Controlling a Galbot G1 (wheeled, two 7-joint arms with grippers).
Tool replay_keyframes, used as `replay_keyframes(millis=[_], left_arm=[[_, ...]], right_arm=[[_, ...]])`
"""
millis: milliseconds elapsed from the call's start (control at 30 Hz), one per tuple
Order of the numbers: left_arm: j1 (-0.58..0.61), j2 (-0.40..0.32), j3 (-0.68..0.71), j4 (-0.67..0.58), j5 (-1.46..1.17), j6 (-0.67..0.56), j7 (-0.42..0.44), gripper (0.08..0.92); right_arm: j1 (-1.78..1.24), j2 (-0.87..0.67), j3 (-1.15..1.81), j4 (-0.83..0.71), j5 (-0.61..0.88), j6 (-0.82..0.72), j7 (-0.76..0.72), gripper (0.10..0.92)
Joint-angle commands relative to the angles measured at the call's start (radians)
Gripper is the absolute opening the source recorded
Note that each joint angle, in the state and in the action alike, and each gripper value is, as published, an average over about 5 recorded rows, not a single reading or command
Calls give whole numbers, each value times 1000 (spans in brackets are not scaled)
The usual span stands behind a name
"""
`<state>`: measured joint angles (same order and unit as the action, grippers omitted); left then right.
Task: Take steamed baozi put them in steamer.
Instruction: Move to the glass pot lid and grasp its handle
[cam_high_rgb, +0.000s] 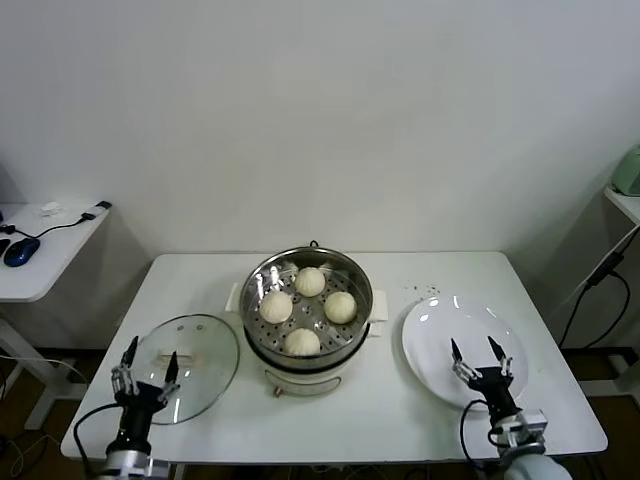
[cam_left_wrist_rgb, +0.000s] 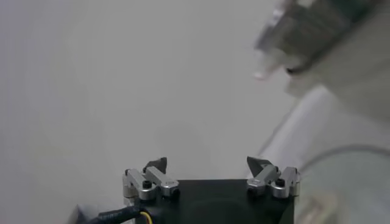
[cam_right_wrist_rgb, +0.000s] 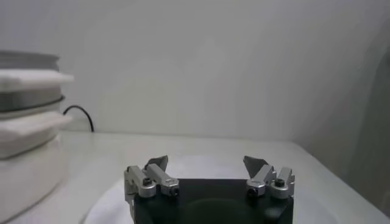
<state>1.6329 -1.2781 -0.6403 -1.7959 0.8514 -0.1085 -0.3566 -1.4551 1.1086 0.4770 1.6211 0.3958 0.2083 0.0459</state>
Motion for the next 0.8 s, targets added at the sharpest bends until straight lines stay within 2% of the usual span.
replay_keyframes(millis=[33,800], left_arm=[[-54,35,13,179,433,72,-71,823],[-291,15,43,407,508,131,-87,823]], right_arm=[[-82,37,6,27,-56,-4,41,823],[-103,40,3,81,-64,-20,78,823]])
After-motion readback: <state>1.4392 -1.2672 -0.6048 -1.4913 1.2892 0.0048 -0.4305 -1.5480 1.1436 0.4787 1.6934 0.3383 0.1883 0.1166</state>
